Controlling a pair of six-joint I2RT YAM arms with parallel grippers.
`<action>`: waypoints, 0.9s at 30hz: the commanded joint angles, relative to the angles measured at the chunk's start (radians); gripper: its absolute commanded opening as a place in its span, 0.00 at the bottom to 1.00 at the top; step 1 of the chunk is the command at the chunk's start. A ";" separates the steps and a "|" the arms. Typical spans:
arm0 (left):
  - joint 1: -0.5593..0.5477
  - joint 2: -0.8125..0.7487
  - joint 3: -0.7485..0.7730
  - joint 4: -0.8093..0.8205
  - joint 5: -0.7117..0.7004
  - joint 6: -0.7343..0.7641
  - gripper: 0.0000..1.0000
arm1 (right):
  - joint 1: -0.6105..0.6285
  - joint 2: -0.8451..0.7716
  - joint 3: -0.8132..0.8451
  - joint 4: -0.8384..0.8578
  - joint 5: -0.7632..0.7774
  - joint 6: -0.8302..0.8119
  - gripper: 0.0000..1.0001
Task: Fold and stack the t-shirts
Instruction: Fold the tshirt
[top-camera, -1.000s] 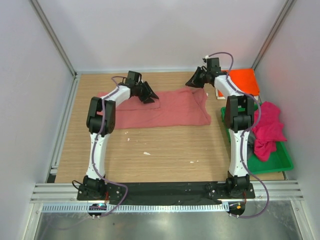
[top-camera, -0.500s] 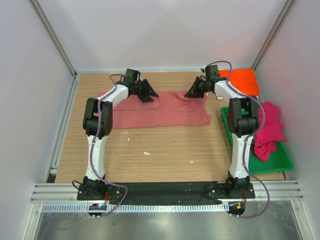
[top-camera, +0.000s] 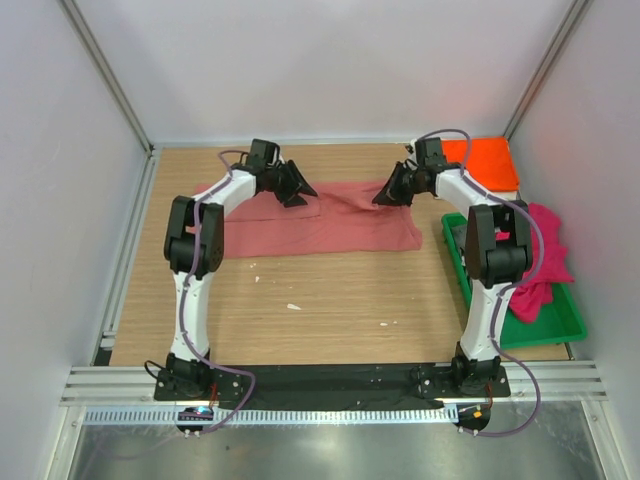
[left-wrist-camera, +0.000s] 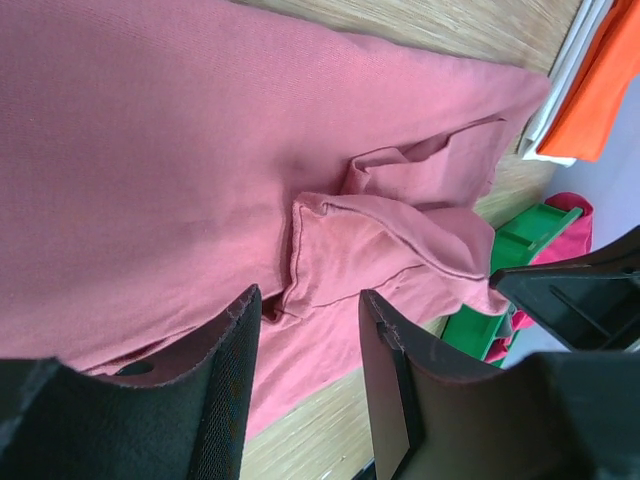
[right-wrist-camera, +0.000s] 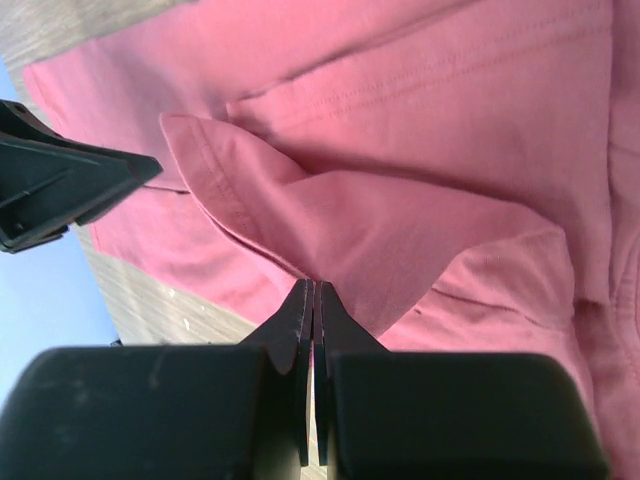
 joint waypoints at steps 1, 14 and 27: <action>0.001 -0.088 -0.005 -0.011 0.025 0.017 0.45 | 0.009 -0.075 -0.031 0.009 -0.026 0.012 0.01; -0.002 -0.211 -0.153 -0.021 0.049 0.054 0.47 | 0.012 -0.153 -0.138 -0.032 -0.020 -0.041 0.02; -0.025 -0.197 -0.162 -0.066 0.114 0.082 0.52 | -0.012 -0.226 -0.244 -0.106 0.006 -0.086 0.24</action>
